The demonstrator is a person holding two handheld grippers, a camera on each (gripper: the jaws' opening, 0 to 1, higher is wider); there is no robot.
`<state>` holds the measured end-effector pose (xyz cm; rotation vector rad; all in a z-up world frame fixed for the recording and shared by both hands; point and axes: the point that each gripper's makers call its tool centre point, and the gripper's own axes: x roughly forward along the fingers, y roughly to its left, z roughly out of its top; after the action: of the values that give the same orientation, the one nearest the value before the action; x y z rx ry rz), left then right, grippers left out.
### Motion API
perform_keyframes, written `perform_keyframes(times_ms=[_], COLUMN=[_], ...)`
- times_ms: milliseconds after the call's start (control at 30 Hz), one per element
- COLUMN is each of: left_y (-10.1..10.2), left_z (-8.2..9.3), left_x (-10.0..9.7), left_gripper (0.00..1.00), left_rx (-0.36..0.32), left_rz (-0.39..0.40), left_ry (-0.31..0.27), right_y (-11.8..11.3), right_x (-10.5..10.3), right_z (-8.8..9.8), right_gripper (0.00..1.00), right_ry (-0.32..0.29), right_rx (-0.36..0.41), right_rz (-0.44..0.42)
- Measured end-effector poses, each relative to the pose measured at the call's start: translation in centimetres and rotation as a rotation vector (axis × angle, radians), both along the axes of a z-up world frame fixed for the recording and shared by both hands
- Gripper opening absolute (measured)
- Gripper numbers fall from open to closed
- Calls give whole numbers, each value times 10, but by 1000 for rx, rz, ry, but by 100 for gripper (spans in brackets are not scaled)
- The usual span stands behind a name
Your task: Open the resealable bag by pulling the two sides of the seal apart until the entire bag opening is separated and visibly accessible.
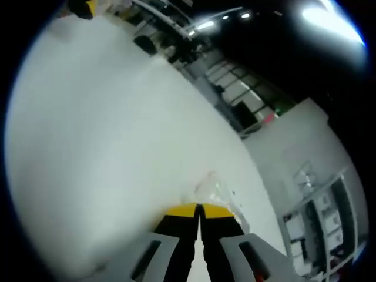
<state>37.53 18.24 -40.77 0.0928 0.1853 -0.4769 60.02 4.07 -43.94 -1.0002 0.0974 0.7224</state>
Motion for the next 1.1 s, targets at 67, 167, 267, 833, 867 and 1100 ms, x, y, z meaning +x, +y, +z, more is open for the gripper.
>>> perform_keyframes(times_ms=[67, 167, 267, 833, 867, 1100], left_y=[0, 1, 0, -3, -3, -2], left_z=[1, 2, 2, 10, 10, 11], left_x=[-1, -1, -2, -4, -5, -7], left_gripper=[83, 83, 83, 83, 83, 83], left_rx=[0, -3, -4, -1, -1, -1], left_rz=[1, 2, 1, -6, -6, -4], left_ry=[-3, -6, -6, -22, -24, -26], right_y=[-2, -6, -10, -36, -37, -43], right_x=[0, 0, 0, 21, 21, 18], right_z=[5, 13, 22, 86, 87, 99], right_gripper=[0, 0, 0, 0, 0, 0], right_ry=[7, 13, 16, 25, 18, -7], right_rx=[31, 75, 123, 396, 399, 413], right_rz=[-11, -23, -38, -146, -149, -162])
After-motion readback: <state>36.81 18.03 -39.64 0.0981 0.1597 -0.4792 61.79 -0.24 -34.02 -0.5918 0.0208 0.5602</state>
